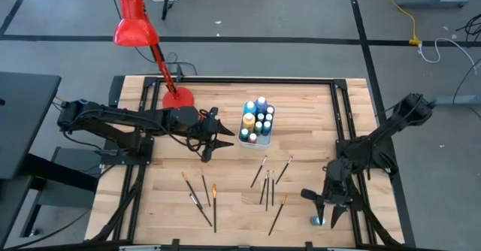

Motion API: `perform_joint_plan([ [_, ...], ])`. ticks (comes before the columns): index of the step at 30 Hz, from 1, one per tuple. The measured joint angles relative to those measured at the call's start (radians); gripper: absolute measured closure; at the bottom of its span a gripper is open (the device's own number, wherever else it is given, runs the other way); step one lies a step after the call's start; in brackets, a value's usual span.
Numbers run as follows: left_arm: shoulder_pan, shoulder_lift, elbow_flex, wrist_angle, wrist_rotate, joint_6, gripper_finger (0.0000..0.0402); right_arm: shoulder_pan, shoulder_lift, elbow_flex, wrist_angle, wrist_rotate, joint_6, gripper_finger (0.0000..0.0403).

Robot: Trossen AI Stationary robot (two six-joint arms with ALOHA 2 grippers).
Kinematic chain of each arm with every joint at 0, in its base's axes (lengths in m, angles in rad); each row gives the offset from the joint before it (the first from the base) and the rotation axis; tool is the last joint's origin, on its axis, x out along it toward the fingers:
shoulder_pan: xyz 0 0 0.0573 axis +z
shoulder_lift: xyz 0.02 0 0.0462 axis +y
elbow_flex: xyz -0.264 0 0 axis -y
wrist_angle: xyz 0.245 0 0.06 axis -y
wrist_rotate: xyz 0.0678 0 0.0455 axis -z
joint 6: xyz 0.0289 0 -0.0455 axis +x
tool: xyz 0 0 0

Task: Pick & Place Paint Supplies
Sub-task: Put the small dark green paint bottle into the white bin

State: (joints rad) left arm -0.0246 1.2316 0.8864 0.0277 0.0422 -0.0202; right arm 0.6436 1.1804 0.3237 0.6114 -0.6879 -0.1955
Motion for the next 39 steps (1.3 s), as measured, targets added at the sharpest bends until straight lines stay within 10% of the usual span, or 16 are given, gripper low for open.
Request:
perform_joint_plan([
  [26, 0.000, 0.000, 0.000, 0.047, 0.000, 0.013, 0.0235, 0.024, 0.262, 0.000, 0.139, 0.026, 0.023, 0.0236],
  [39, 0.000, 0.000, 0.000, 0.046, 0.000, 0.013, 0.0235, 0.026, 0.262, 0.001, 0.103, 0.023, 0.031, 0.0312],
])
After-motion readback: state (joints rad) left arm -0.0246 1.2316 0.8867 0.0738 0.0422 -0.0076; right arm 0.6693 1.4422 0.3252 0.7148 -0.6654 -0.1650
